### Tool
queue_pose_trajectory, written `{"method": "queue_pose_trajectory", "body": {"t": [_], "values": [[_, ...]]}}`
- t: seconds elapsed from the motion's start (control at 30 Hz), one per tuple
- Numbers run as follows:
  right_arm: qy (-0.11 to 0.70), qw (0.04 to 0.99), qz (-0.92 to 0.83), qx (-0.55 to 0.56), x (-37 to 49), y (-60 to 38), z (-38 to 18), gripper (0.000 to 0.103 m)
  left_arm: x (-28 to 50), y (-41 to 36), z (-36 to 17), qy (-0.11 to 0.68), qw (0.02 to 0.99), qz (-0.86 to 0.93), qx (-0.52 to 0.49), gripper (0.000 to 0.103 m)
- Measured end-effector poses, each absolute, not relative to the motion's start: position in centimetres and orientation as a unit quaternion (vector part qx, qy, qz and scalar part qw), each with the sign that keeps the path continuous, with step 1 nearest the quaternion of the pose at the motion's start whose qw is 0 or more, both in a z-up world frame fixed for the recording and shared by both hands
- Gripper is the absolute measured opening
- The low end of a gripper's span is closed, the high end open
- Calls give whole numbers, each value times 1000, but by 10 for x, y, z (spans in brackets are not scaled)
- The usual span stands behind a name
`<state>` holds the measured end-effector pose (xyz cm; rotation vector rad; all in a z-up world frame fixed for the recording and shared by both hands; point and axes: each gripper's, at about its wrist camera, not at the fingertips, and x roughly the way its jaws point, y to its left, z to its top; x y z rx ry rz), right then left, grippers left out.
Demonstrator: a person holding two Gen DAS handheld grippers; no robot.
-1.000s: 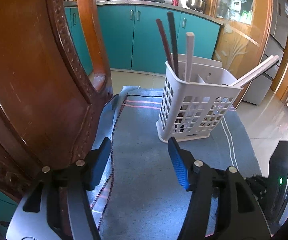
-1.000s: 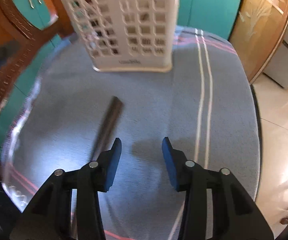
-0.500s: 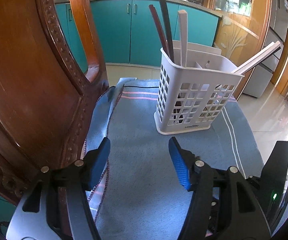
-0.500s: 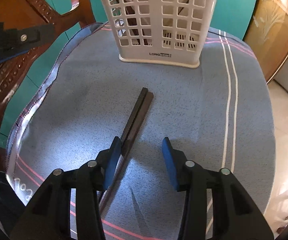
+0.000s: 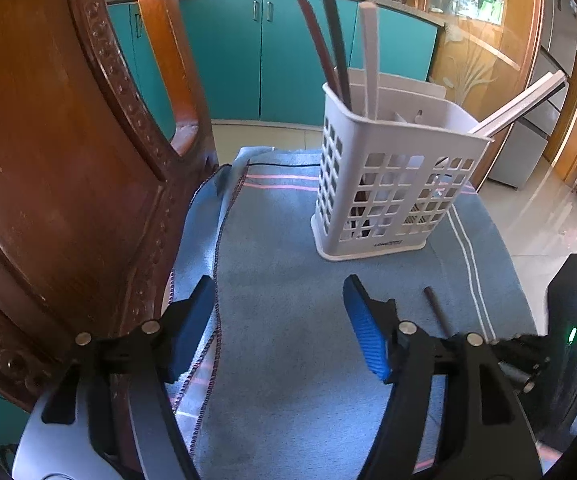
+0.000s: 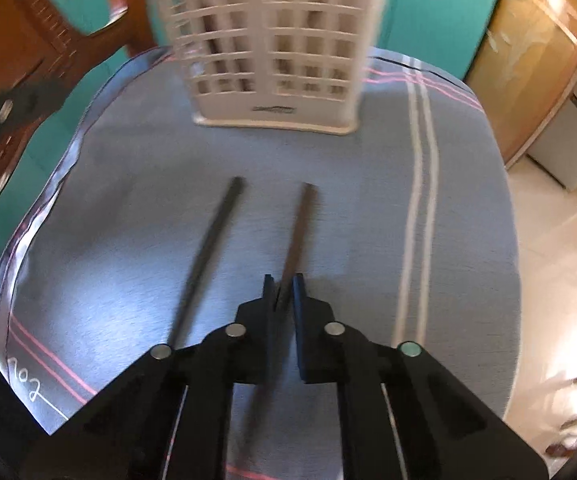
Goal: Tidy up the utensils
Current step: 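Close right tool on a dark brown chopstick, then close left tool on the remaining black chopstick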
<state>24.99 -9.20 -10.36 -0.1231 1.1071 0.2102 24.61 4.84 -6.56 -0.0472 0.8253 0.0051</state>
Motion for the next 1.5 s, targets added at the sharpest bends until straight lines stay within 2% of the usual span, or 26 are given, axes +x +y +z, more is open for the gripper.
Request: {"method": "queue_pose_trajectory", "body": {"t": [0.27, 0.47, 0.67, 0.8, 0.93, 1.13, 1.2, 1.27, 1.33, 1.4, 1.5], "values": [[545, 834, 58, 62, 256, -144, -102, 7, 249, 44, -71, 409, 912, 1, -17, 67], [546, 830, 41, 106, 256, -171, -100, 8, 250, 36, -76, 415, 910, -2, -5, 68], [507, 851, 51, 129, 247, -216, -77, 19, 251, 21, -82, 422, 906, -14, 8, 69], [492, 860, 45, 132, 250, -210, -63, 34, 250, 9, -88, 428, 903, -21, 21, 70], [492, 859, 33, 139, 256, -212, -61, 42, 250, -9, -107, 455, 888, -55, 14, 71], [487, 862, 10, 141, 272, -198, -74, 44, 256, -42, -141, 494, 864, -97, 30, 71], [487, 861, 7, 144, 275, -198, -75, 44, 257, -47, -146, 490, 866, -92, 44, 67], [489, 860, 8, 144, 276, -198, -76, 44, 258, -47, -144, 490, 865, -96, 43, 52], [490, 860, 11, 143, 276, -198, -76, 44, 260, -41, -143, 496, 862, -97, 40, 33], [492, 860, 11, 137, 275, -197, -77, 44, 262, -34, -142, 501, 859, -100, 37, 24], [496, 859, 11, 126, 278, -195, -79, 46, 265, -20, -141, 504, 859, -88, 20, 23]]}}
